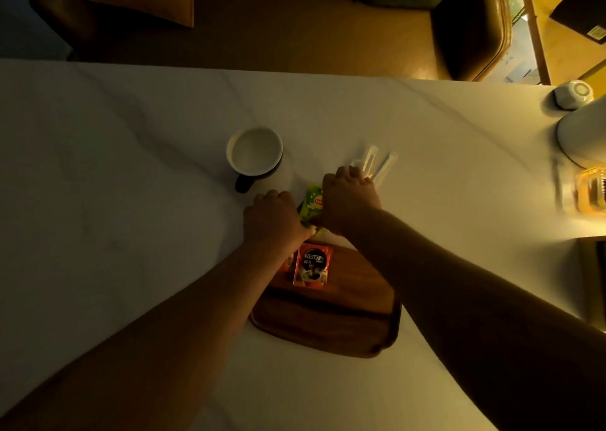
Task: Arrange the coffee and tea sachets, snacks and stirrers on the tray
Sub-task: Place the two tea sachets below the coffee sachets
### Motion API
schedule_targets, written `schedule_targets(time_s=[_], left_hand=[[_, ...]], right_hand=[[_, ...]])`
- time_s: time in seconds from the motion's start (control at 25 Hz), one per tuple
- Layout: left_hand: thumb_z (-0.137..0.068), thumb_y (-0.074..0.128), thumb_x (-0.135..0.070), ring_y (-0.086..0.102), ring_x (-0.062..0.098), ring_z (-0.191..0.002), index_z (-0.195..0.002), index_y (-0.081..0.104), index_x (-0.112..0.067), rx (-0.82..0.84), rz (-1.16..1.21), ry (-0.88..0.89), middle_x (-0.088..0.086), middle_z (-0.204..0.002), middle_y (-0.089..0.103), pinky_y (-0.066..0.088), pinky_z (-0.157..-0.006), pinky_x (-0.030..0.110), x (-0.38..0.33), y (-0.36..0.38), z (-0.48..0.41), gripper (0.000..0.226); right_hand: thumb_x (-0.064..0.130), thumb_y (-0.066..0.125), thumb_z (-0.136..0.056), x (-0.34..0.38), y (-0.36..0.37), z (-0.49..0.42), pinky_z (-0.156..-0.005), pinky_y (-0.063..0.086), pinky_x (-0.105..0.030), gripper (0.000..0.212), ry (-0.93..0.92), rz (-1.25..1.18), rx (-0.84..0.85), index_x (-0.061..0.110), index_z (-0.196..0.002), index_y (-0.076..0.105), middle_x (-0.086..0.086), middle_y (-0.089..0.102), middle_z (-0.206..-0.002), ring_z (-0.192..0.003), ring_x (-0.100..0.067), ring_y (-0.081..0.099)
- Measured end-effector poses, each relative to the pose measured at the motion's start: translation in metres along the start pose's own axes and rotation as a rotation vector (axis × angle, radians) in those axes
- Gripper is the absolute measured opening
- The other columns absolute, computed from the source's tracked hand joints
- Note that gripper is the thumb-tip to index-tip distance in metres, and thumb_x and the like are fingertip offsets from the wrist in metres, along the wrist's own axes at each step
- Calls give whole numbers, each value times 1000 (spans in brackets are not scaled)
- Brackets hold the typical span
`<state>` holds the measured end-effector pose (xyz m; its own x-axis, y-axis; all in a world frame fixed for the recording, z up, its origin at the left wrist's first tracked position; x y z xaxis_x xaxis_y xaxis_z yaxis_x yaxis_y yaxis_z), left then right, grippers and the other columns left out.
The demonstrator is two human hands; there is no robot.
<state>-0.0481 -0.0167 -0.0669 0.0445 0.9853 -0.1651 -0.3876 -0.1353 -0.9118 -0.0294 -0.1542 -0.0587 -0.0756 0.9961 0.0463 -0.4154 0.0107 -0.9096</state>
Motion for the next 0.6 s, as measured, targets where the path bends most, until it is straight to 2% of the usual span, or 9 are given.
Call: schedule_targets(time_s=[0.12, 0.2, 0.32, 0.4, 0.44, 0.48, 0.52, 0.56, 0.6], left_hand=[[-67, 70, -70, 56, 31, -108, -110, 57, -13, 42, 30, -8, 10, -112, 61, 49, -83, 43, 0, 0, -7, 73], [-67, 73, -66, 59, 30, -101, -106, 56, -14, 48, 92, -12, 8, -106, 63, 50, -78, 41, 0, 1, -11, 67], [-75, 74, -51, 61, 22, -81, -104, 50, -19, 46, 214, -15, 2, -93, 64, 50, -68, 36, 0, -2, -14, 49], [-84, 68, -41, 62, 18, -77, -110, 50, -22, 35, 298, -32, -2, -93, 64, 54, -68, 37, 2, -5, -12, 37], [-88, 64, -38, 62, 17, -77, -114, 52, -23, 20, 354, -37, -5, -94, 64, 55, -66, 36, 4, -7, -10, 33], [-91, 60, -37, 62, 14, -77, -117, 54, -24, 4, 425, -33, -8, -93, 62, 52, -62, 33, 6, -9, -6, 29], [-93, 57, -37, 62, 11, -75, -114, 57, -26, -12, 495, -26, -12, -89, 61, 48, -58, 30, 8, -11, 0, 24], [-93, 55, -37, 61, 9, -71, -107, 60, -27, -28, 563, -26, -13, -83, 62, 43, -55, 27, 11, -13, 8, 18], [-92, 55, -37, 61, 7, -67, -98, 61, -28, -38, 625, -42, -10, -78, 63, 40, -54, 26, 16, -14, 18, 13]], right_hand=[[63, 82, -66, -3, 0, -8, -103, 41, -54, 94, 22, -3, 21, 7, -135, 49, -21, 50, -138, -131, -41, 41], [59, 81, -69, -3, -4, -11, -103, 40, -53, 86, 9, -36, -1, 11, -133, 48, -18, 53, -134, -129, -40, 42], [42, 73, -82, 1, -18, -10, -102, 39, -53, 52, -76, -152, -68, 17, -123, 54, -11, 64, -119, -121, -35, 51], [26, 68, -88, -4, -27, -4, -101, 40, -53, 32, -95, -343, -94, 20, -118, 58, -6, 70, -108, -112, -31, 59], [20, 65, -90, -10, -32, 1, -96, 47, -48, 27, -89, -467, -115, 19, -116, 60, -4, 71, -104, -103, -28, 64], [17, 62, -92, -16, -36, 7, -83, 55, -36, 23, -74, -595, -142, 19, -115, 61, -2, 70, -99, -92, -23, 68], [16, 60, -94, -23, -39, 14, -65, 55, -21, 20, -51, -701, -170, 19, -114, 62, 1, 67, -94, -79, -15, 69], [17, 59, -96, -29, -41, 23, -51, 48, -12, 16, -20, -768, -199, 20, -112, 61, 5, 64, -91, -68, -7, 66], [19, 60, -97, -36, -41, 34, -44, 43, -9, 13, 22, -808, -218, 23, -110, 59, 8, 62, -88, -63, -3, 61]])
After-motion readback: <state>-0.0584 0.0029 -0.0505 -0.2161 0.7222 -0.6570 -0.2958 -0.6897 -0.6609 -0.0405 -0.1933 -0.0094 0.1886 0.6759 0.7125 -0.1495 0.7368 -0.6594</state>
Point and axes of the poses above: each hand's wrist, its own z-axis away from the middle knuckle, its own y-axis out of the palm, x = y × z, the point moved 4 cm from there along -z, towards the middle knuckle
